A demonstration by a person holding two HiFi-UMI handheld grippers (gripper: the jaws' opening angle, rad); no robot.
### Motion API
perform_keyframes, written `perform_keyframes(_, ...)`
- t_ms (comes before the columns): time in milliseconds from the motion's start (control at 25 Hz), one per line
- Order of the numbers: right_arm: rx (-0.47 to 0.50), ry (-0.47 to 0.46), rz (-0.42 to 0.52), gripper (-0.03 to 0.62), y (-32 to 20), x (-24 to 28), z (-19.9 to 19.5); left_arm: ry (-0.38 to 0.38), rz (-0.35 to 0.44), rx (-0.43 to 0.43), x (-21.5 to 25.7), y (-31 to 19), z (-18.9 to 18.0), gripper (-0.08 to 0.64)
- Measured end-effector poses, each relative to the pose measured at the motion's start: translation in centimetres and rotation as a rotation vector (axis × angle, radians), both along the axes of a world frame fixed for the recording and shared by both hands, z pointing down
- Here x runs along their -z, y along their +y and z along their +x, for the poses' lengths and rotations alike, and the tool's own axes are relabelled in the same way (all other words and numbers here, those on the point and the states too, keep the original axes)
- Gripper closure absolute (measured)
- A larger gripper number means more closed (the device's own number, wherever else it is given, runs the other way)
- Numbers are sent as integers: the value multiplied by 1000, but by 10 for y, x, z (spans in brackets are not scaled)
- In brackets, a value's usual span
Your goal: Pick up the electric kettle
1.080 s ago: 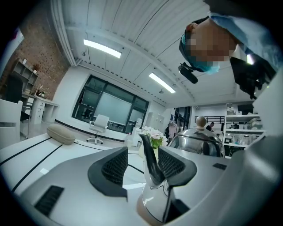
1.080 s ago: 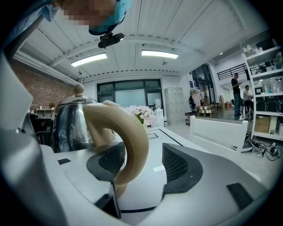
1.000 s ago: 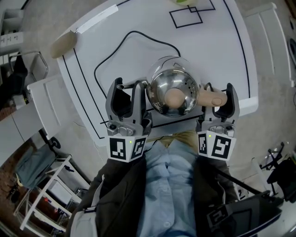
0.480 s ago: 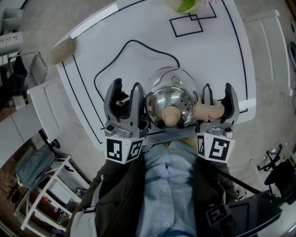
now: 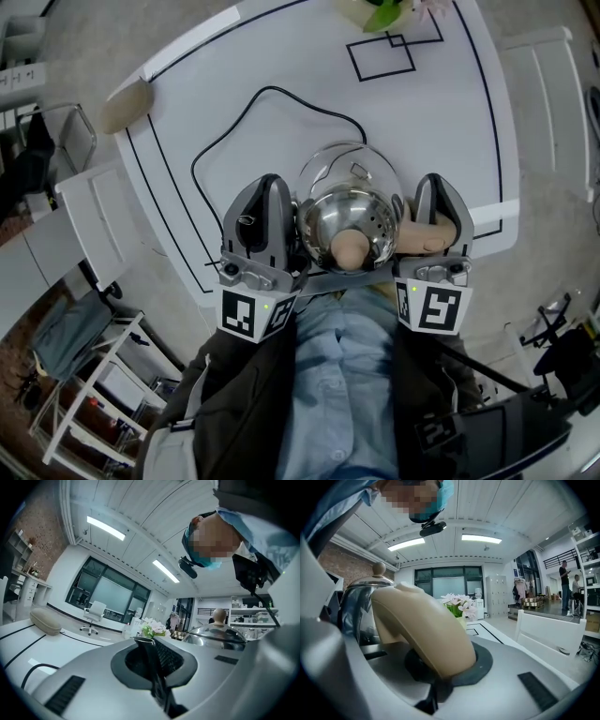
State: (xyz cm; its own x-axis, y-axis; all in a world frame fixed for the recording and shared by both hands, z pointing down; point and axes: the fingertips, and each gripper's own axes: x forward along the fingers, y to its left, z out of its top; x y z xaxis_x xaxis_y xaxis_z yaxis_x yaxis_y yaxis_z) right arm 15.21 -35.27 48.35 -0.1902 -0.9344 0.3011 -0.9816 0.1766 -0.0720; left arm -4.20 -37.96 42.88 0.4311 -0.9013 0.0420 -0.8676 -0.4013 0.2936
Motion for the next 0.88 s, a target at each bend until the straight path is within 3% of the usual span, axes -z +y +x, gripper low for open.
perform_keyframes(880, 30, -26, -3, 574, -3, 2, -4, -26, 1, 3, 1, 1, -1, 554)
